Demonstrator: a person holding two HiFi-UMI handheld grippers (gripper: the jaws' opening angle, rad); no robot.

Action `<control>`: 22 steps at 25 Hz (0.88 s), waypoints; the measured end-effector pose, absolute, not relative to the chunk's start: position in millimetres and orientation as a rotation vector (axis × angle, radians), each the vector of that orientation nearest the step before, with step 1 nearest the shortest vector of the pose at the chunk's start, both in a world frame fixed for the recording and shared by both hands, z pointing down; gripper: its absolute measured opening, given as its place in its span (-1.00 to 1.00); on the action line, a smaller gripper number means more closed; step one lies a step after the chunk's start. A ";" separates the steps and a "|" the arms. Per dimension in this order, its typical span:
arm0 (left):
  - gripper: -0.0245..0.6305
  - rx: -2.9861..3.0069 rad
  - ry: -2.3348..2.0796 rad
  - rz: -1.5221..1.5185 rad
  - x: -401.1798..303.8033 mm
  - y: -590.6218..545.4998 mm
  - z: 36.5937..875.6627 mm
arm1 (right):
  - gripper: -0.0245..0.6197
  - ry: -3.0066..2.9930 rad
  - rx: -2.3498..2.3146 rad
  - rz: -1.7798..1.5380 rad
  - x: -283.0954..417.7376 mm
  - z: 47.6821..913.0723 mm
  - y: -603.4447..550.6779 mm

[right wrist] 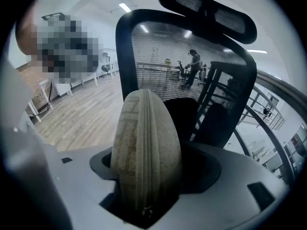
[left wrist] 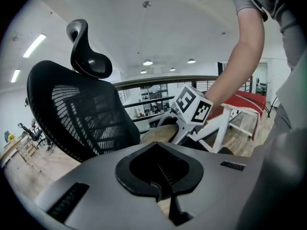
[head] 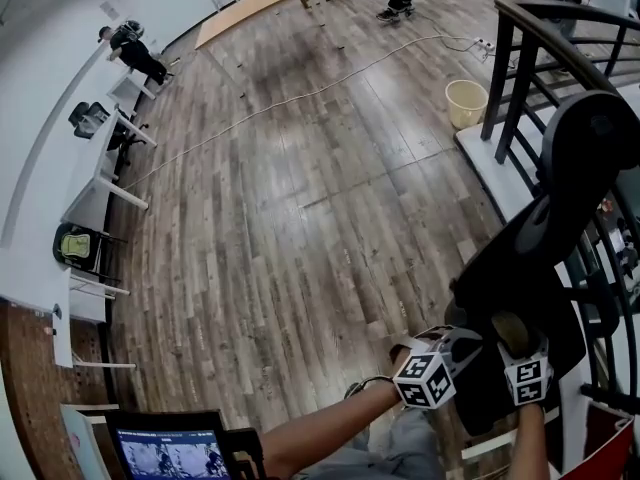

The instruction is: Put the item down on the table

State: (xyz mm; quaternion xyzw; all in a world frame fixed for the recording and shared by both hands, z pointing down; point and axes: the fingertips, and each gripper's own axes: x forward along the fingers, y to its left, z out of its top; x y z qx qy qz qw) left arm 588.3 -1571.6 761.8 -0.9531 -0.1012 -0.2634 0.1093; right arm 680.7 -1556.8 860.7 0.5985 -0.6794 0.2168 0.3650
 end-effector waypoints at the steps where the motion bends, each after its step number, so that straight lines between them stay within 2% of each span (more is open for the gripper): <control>1: -0.92 -2.807 -0.301 -0.780 590.6 -1571.4 764.0 | 0.02 -1.742 1.533 0.572 684.0 868.1 -1556.1; 12: -0.92 -2.796 -0.359 -0.841 613.2 -1561.1 834.6 | 0.02 -1.676 1.478 0.701 721.3 996.6 -1531.3; 22: -0.92 -2.795 -0.358 -0.878 607.2 -1563.9 873.6 | 0.02 -1.586 1.409 0.870 720.7 1082.6 -1511.2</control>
